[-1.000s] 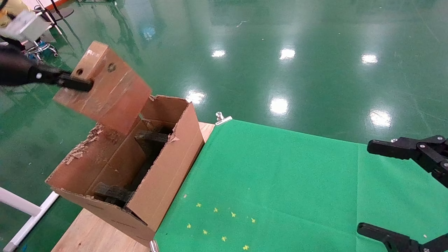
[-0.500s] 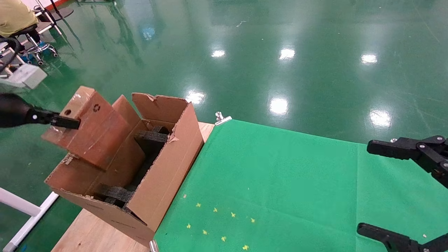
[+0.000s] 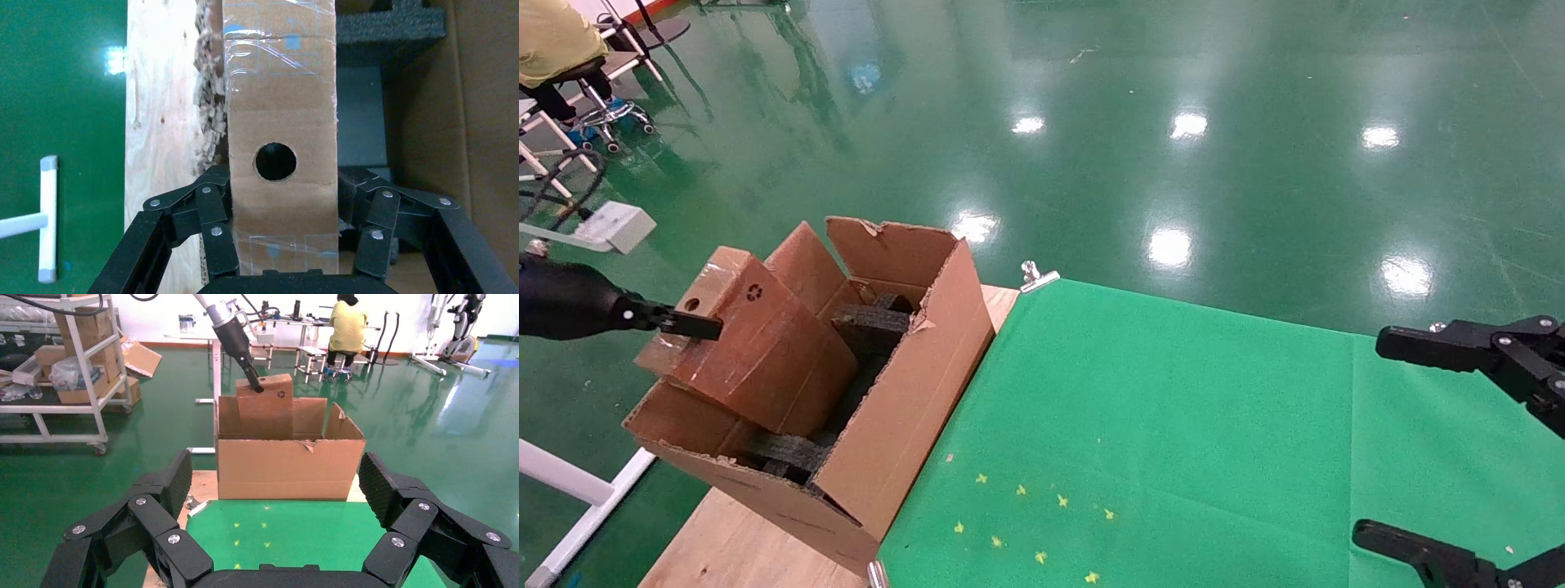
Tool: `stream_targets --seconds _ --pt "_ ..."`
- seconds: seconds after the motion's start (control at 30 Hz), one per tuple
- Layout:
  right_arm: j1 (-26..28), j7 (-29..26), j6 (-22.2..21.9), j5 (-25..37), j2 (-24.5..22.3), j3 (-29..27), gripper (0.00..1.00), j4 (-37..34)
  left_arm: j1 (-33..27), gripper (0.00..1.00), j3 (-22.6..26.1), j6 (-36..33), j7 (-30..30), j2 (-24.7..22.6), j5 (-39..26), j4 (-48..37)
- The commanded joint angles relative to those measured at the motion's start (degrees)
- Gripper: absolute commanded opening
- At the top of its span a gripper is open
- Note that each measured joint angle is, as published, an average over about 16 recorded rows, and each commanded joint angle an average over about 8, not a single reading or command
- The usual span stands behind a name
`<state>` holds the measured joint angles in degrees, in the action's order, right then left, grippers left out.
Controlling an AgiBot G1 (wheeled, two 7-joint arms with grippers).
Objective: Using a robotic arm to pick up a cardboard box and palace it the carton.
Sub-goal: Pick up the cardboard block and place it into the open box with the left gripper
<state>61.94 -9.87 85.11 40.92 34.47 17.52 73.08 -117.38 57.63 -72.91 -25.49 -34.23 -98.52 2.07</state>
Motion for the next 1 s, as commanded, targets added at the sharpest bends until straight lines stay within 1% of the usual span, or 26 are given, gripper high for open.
stream_targets --seconds 0.03,0.2,0.53,1.0 --pt "0.0 0.0 0.0 0.0 0.0 0.0 1.0 0.0 0.66 0.0 -0.01 0.45 0.15 -0.43 0.03 -0.69" --pt "0.0 0.01 -0.01 -0.01 -0.01 0.02 1.0 0.0 2.89 0.0 -0.28 3.23 0.28 -1.26 0.44 -1.71" --pt "0.01 0.02 -0.02 -0.03 -0.02 0.04 1.0 0.0 7.92 0.0 -1.11 11.36 -0.04 -3.44 1.63 -2.63" --pt "0.02 0.03 -0.03 -0.05 -0.03 0.07 1.0 0.0 13.49 0.0 -2.5 15.65 -0.35 -6.04 3.58 -2.95"
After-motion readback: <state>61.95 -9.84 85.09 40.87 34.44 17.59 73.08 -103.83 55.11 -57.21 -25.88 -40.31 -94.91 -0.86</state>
